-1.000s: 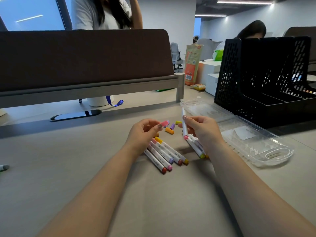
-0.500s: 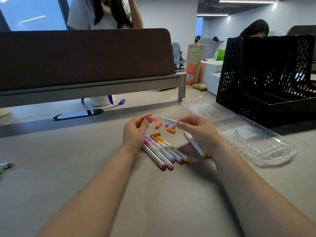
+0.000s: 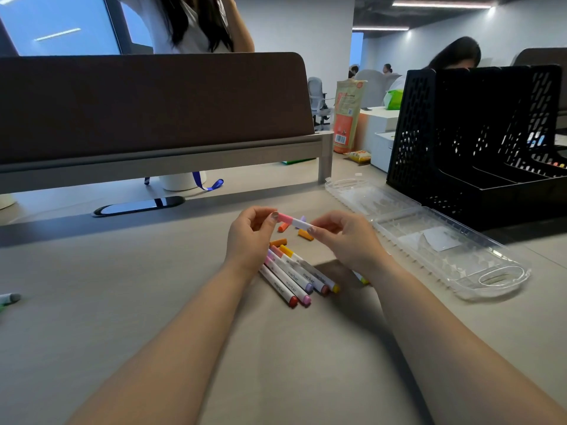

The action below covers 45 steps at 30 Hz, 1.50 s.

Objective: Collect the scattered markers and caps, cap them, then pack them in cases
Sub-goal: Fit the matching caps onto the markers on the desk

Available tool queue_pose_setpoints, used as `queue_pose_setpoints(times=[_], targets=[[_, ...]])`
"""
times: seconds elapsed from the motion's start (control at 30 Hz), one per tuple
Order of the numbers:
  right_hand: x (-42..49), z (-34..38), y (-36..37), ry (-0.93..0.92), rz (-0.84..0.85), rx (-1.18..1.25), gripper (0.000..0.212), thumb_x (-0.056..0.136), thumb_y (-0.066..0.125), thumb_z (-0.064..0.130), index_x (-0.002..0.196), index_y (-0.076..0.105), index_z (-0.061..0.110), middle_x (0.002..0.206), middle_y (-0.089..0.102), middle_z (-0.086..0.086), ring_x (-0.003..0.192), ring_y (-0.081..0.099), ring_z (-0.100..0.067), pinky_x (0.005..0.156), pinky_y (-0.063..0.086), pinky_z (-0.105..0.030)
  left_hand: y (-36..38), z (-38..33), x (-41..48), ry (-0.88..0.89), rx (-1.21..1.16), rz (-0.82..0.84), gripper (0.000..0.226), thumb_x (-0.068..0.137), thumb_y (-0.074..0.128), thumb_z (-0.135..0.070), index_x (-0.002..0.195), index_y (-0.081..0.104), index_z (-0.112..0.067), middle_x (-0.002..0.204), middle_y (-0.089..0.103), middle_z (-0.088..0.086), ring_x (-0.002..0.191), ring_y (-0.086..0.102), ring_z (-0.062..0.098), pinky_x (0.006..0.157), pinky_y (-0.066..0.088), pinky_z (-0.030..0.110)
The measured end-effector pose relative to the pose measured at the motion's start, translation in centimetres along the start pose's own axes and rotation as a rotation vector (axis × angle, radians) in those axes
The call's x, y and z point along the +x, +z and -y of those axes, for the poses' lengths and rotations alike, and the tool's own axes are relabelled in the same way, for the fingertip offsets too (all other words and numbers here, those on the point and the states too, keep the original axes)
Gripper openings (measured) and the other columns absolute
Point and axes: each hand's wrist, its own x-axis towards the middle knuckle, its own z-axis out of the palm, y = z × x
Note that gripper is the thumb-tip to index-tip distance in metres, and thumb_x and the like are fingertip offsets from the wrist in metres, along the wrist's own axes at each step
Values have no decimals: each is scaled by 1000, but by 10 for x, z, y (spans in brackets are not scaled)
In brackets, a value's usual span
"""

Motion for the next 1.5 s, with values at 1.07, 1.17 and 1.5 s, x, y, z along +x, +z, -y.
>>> queue_pose_setpoints(times=[1.07, 1.17, 1.5], targets=[[13, -22, -32, 342, -127, -345, 21, 97, 48, 37, 92, 67, 29, 98, 67, 5, 93, 52, -18, 91, 31, -38, 5, 29, 32, -442, 556, 253, 26, 70, 64, -56, 73, 71, -31, 78, 70, -7, 88, 64, 20, 85, 54, 39], [13, -27, -42, 370, -139, -244, 15, 93, 56, 34, 82, 65, 29, 99, 67, 6, 99, 55, -20, 98, 37, -43, 10, 30, 37, -462, 631, 298, 32, 76, 62, -56, 81, 70, -25, 85, 69, 0, 92, 62, 23, 85, 54, 40], [12, -21, -38, 390, 27, -614, 10, 83, 66, 40, 86, 68, 31, 90, 66, 6, 94, 55, -18, 79, 31, -34, 16, 23, 28, -245, 358, 212, 24, 94, 53, -42, 103, 56, -20, 92, 64, 3, 80, 64, 22, 73, 56, 37]])
